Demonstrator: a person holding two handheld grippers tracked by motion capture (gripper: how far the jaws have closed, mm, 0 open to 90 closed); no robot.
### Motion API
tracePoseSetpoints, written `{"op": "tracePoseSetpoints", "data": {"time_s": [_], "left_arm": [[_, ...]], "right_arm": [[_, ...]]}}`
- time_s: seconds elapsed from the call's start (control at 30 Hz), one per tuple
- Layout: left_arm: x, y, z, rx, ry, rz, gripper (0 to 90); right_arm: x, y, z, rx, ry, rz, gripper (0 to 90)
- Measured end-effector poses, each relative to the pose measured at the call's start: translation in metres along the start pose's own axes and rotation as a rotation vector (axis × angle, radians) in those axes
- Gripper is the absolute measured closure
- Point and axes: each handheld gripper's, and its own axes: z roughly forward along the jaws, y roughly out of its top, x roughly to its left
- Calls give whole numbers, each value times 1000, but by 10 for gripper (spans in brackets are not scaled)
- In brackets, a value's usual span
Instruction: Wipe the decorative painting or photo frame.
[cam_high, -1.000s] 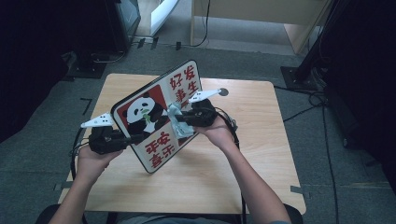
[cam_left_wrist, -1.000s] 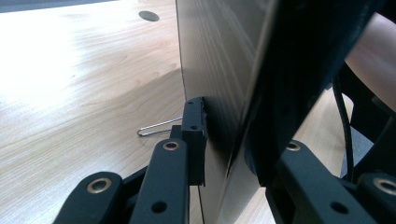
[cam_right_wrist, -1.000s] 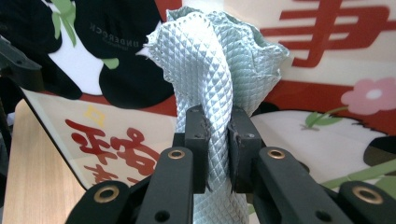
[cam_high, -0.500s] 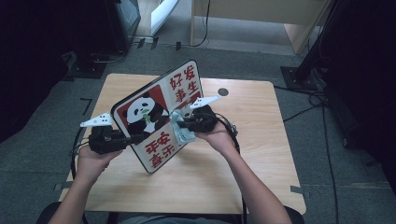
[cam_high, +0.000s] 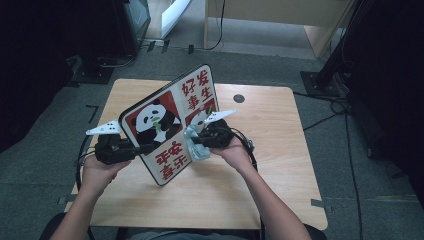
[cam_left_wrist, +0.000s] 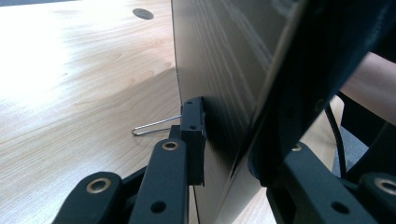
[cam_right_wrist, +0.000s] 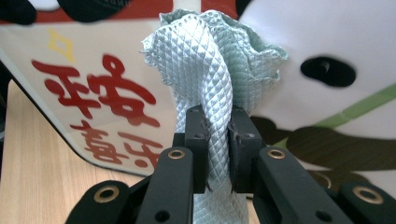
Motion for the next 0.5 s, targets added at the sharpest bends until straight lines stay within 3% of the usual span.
{"op": "tracePoseSetpoints", "data": {"time_s": [0.5], "left_arm": [[2, 0, 0, -1, -13, -4, 748]], "right_arm": [[-2, -19, 12, 51, 5, 26, 810]]}}
